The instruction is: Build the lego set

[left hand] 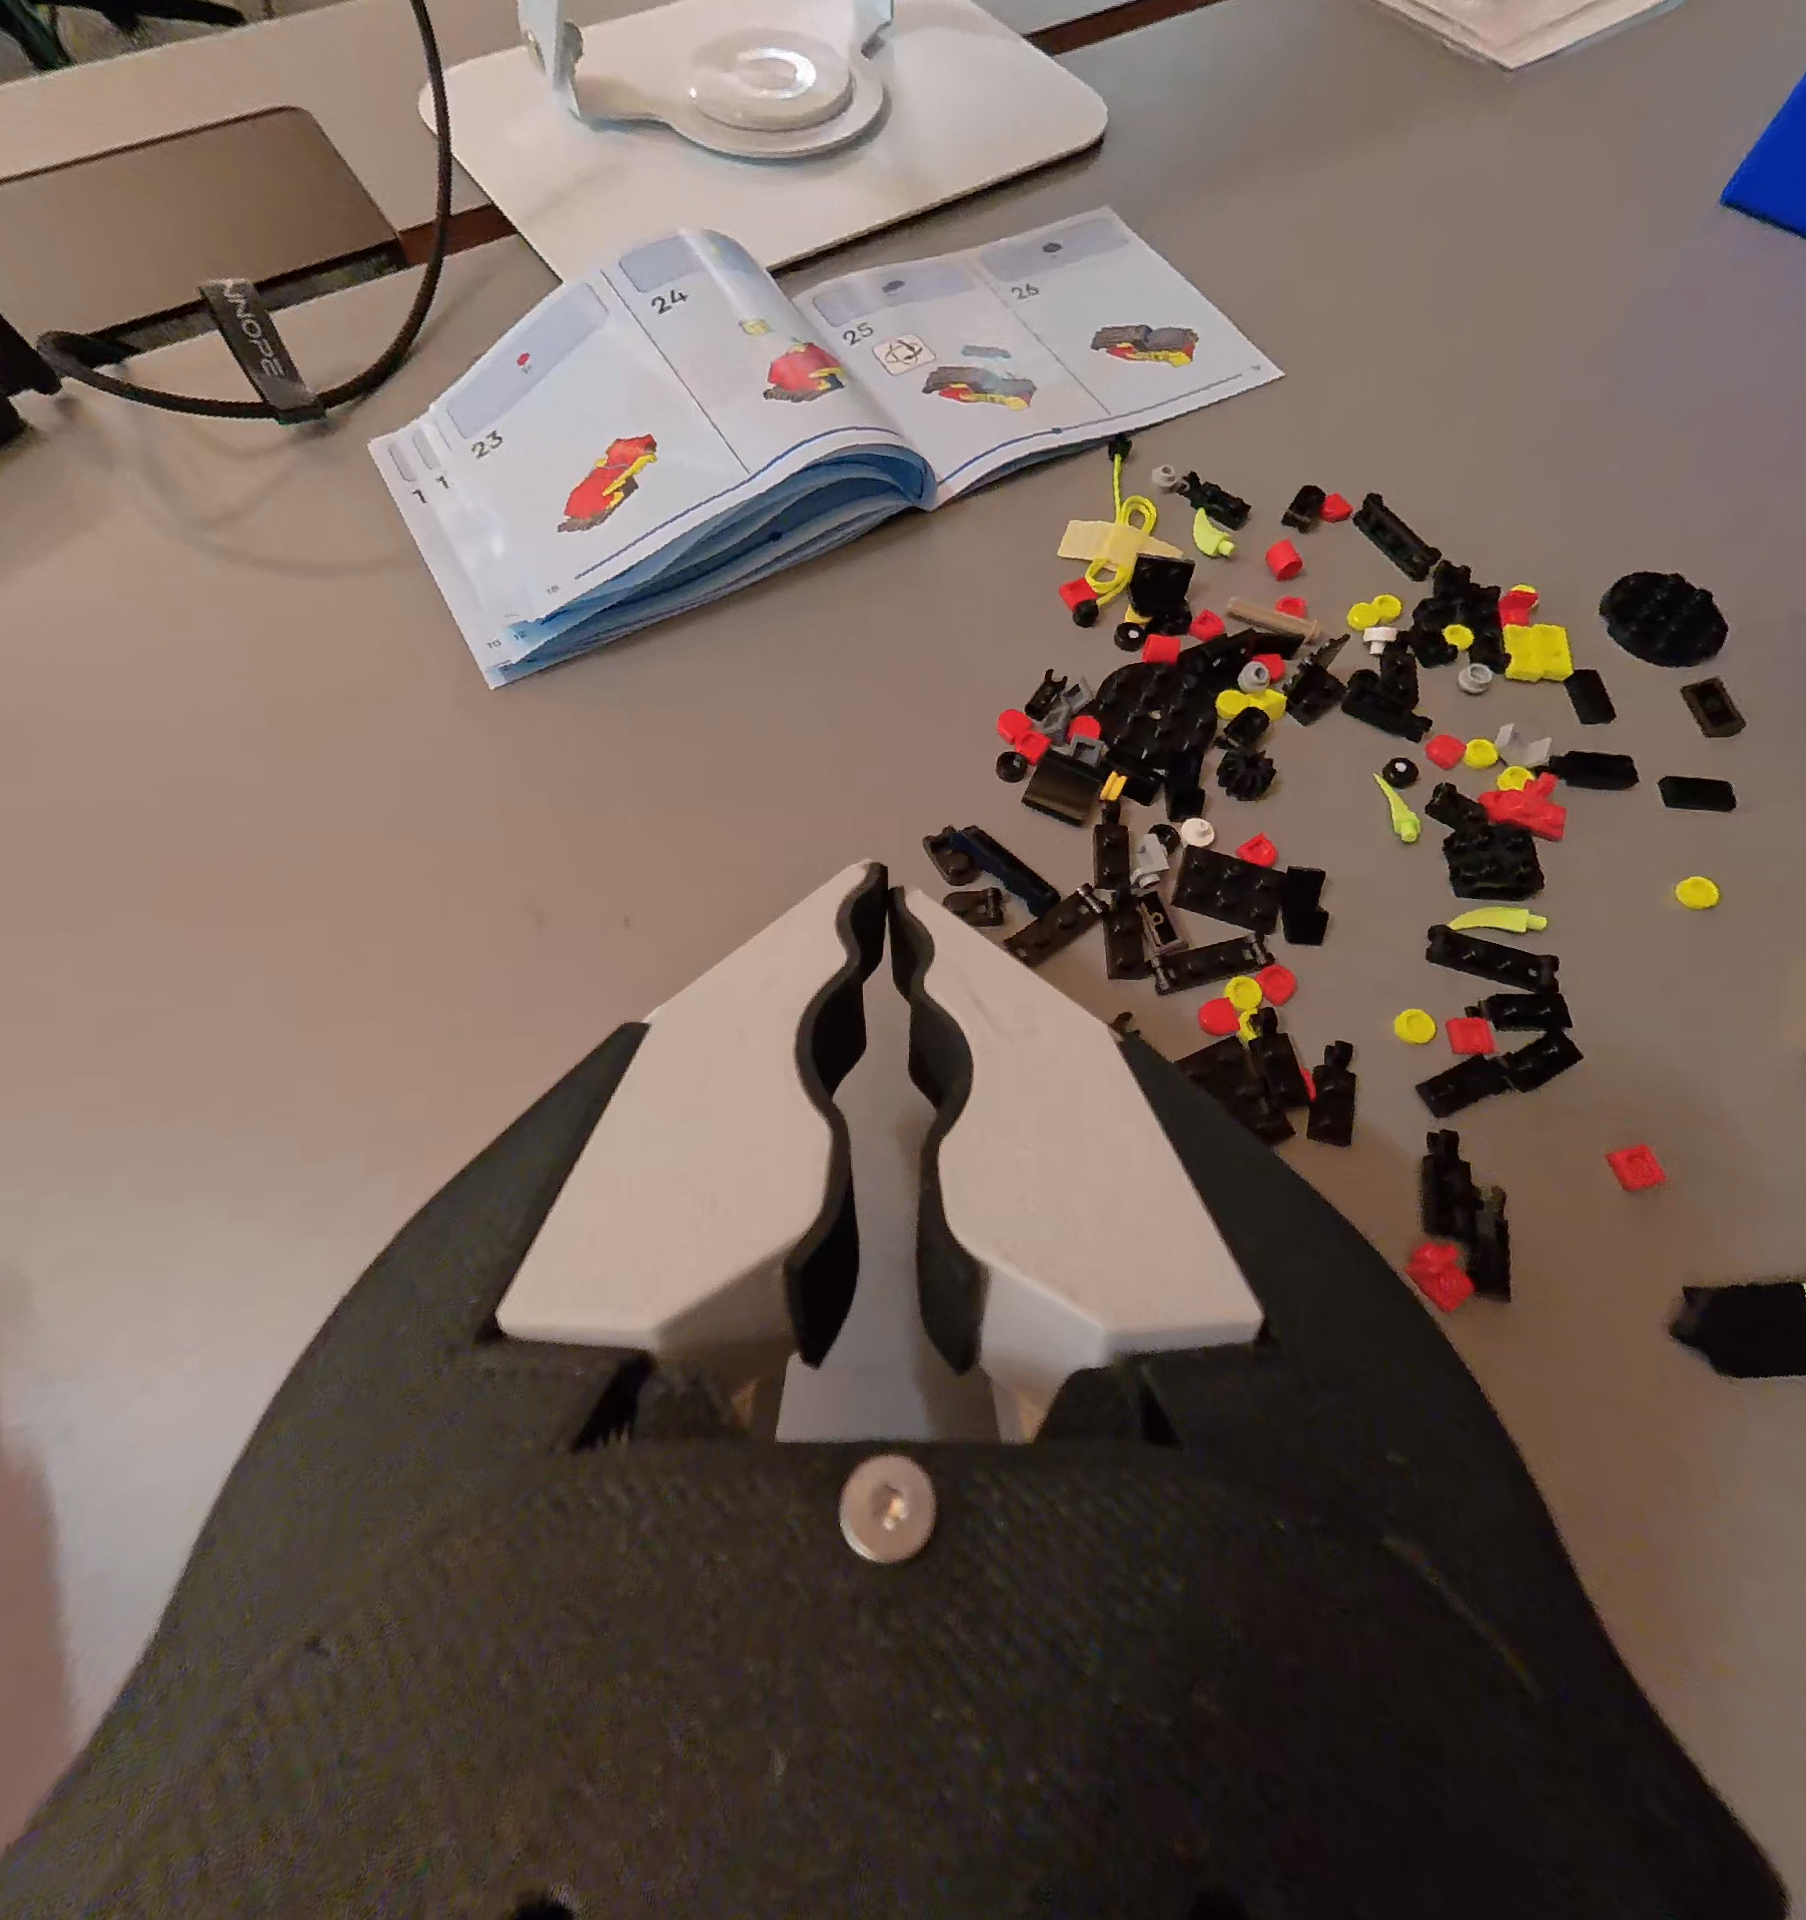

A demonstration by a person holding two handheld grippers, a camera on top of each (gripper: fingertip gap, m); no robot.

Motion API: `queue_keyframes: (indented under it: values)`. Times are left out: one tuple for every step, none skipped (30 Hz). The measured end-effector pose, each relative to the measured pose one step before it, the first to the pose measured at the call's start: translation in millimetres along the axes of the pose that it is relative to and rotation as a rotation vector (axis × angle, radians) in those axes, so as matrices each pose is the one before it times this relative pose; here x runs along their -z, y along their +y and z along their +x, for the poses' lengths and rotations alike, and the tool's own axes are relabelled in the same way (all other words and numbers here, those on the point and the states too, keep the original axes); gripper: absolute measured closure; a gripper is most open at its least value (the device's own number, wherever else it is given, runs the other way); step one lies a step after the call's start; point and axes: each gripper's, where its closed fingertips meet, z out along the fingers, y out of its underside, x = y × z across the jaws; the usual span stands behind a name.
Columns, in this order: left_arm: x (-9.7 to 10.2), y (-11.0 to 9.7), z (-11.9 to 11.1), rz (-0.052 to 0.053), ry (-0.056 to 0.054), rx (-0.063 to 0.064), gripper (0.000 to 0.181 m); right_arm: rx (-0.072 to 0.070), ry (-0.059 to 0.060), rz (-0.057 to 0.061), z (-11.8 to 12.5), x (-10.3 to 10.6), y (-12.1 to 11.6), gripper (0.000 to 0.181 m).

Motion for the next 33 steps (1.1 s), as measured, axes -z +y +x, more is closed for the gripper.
queue_keyframes:
  values:
    - [-0.08,0.21,0.82,-0.0003,0.0062,0.0026,0.181,-0.0175,-0.0119,0.0028,-0.47,0.40,-0.25,0.165]
    - [-0.06,0.03,0.62,0.0004,0.0055,0.0042,0.181,-0.0142,-0.0107,0.0022,-0.44,0.40,-0.15,0.165]
    - [-0.06,0.18,0.09,-0.0002,0.0033,0.0044,0.181,-0.0108,-0.0081,0.0012,-0.39,0.26,0.05,0.165]
    - [-0.21,0.28,0.24,-0.0011,0.0040,0.0033,0.181,-0.0070,-0.0075,-0.0002,-0.50,0.15,0.22,0.165]
    - [-0.29,0.43,0.36,-0.0019,0.0039,0.0027,0.181,-0.0044,-0.0053,-0.0013,-0.52,-0.02,0.23,0.166]
    - [-0.48,0.64,0.21,-0.0030,0.0027,0.0014,0.181,-0.0022,-0.0037,-0.0017,-0.37,-0.28,0.35,0.166]
    - [-0.35,0.55,0.12,-0.0035,0.0012,0.0000,0.181,-0.0007,-0.0034,-0.0019,-0.40,-0.37,0.31,0.166]
    - [-0.28,0.52,0.20,-0.0025,0.0012,-0.0004,0.181,-0.0004,-0.0027,-0.0023,-0.42,-0.42,0.44,0.166]
    - [-0.26,0.30,0.21,-0.0013,0.0016,0.0001,0.181,-0.0005,-0.0028,-0.0025,-0.43,-0.46,0.55,0.166]
    - [-0.14,0.27,0.28,-0.0013,0.0016,0.0004,0.180,-0.0008,-0.0026,-0.0021,-0.29,-0.40,0.43,0.166]
    - [-0.23,0.35,0.17,-0.0017,0.0012,0.0003,0.180,-0.0014,-0.0021,-0.0016,-0.17,-0.24,0.36,0.166]
    - [-0.34,0.42,-0.04,-0.0020,0.0005,-0.0002,0.180,-0.0022,-0.0020,-0.0007,0.01,-0.06,0.26,0.166]
    - [-0.36,0.63,-0.06,-0.0032,-0.0001,-0.0006,0.180,-0.0029,-0.0024,-0.0002,0.01,-0.13,0.16,0.166]
    - [-0.56,0.86,-0.03,-0.0046,0.0003,-0.0006,0.179,-0.0035,-0.0021,0.0002,0.04,-0.03,0.06,0.166]
    - [-0.49,0.93,-0.14,-0.0050,0.0001,-0.0006,0.179,-0.0037,-0.0022,0.0006,0.02,-0.06,-0.01,0.166]
    - [-0.51,0.89,-0.13,-0.0047,0.0001,-0.0004,0.178,-0.0038,-0.0024,0.0003,0.12,0.00,0.05,0.166]
    - [-0.51,0.90,-0.18,-0.0051,0.0004,0.0003,0.178,-0.0037,-0.0024,-0.0001,0.03,-0.18,0.11,0.166]
    - [-0.45,0.96,-0.07,-0.0053,0.0016,0.0006,0.177,-0.0033,-0.0027,-0.0008,-0.06,-0.14,0.31,0.166]
    - [-0.51,0.91,0.08,-0.0051,0.0020,0.0007,0.175,-0.0029,-0.0031,-0.0013,-0.18,-0.25,0.30,0.166]
    - [-0.49,1.09,0.17,-0.0058,0.0029,0.0016,0.174,-0.0026,-0.0032,-0.0012,-0.13,-0.18,0.32,0.166]
    - [-0.68,1.24,0.31,-0.0066,0.0044,0.0022,0.173,-0.0024,-0.0029,-0.0011,-0.29,-0.14,0.24,0.166]
    - [-0.73,1.19,0.54,-0.0062,0.0047,0.0018,0.172,-0.0020,-0.0021,-0.0011,-0.11,-0.25,0.17,0.166]
    - [-0.67,0.94,0.69,-0.0055,0.0045,0.0010,0.171,-0.0014,-0.0020,-0.0008,-0.19,-0.12,0.23,0.166]
    - [-0.59,0.77,0.42,-0.0043,0.0032,0.0003,0.170,-0.0012,-0.0016,-0.0006,-0.03,-0.17,0.17,0.166]
    - [-0.62,0.75,0.46,-0.0042,0.0023,-0.0004,0.169,-0.0011,-0.0014,-0.0006,-0.09,-0.08,0.12,0.166]
    - [-0.63,0.79,0.51,-0.0046,0.0022,-0.0008,0.168,-0.0013,-0.0014,-0.0008,-0.09,-0.12,0.22,0.166]
    - [-0.51,0.69,0.51,-0.0039,0.0026,-0.0012,0.168,-0.0016,-0.0015,-0.0007,0.05,-0.25,0.24,0.166]
    - [-0.71,0.68,0.77,-0.0042,0.0037,-0.0012,0.167,-0.0020,-0.0019,-0.0009,-0.07,-0.07,0.25,0.166]
    - [-0.77,0.99,0.84,-0.0053,0.0040,-0.0005,0.166,-0.0022,-0.0018,-0.0011,0.06,-0.26,0.25,0.166]
    - [-0.76,0.85,0.79,-0.0053,0.0042,-0.0010,0.165,-0.0022,-0.0018,-0.0011,-0.03,-0.22,0.29,0.166]
    - [-0.73,0.86,0.67,-0.0047,0.0027,-0.0022,0.165,-0.0021,-0.0016,-0.0010,0.09,-0.26,0.25,0.166]
    - [-0.54,0.56,0.22,-0.0040,0.0000,-0.0026,0.164,-0.0021,-0.0016,-0.0010,0.01,-0.23,0.27,0.166]
    - [-0.39,0.66,0.18,-0.0040,0.0004,-0.0021,0.164,-0.0021,-0.0014,-0.0009,0.03,-0.24,0.25,0.166]
